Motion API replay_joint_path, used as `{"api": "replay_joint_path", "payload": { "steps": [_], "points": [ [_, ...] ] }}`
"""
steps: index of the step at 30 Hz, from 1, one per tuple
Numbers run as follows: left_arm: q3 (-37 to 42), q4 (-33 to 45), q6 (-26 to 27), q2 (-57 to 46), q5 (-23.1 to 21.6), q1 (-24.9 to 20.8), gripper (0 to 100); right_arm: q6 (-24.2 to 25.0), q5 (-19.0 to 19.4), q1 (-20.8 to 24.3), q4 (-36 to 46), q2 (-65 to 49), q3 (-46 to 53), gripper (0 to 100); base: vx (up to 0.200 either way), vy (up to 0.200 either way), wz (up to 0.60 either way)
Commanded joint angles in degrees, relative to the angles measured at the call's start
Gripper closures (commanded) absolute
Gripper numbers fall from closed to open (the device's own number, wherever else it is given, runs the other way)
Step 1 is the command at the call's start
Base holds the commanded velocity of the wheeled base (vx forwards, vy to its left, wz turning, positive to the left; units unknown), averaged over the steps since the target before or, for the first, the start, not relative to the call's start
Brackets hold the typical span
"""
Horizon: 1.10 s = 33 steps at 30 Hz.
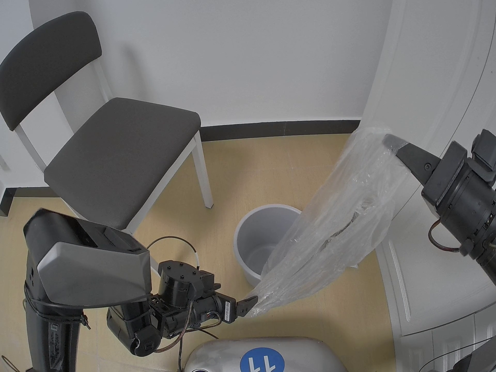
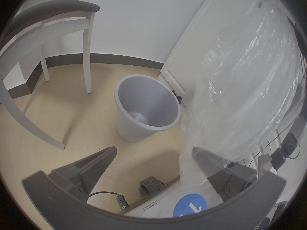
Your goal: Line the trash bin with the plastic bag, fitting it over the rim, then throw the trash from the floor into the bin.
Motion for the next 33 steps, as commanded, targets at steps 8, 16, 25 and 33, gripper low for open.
{"api": "replay_joint_path", "payload": {
  "steps": [8,16,25,33],
  "points": [
    [-0.2,-7.9,-2.4,6.0,-0.1,-2.3,0,2.4,0.1,1.6,0.0,1.5,0.0,100,0.0,0.0,0.0],
    [-0.8,-10.4,-2.4,9.2,0.0,-3.5,0,2.7,0.1,1.6,0.0,0.8,-0.7,100,0.0,0.0,0.0],
    [-1.1,-10.5,-3.0,9.3,0.1,-4.1,100,2.7,0.1,1.6,0.0,0.6,-0.8,100,0.0,0.0,0.0],
    [-1.2,-10.4,-4.3,5.8,0.5,-3.3,100,2.6,0.0,1.6,0.2,0.7,-0.6,100,0.0,0.0,0.0]
  ]
}}
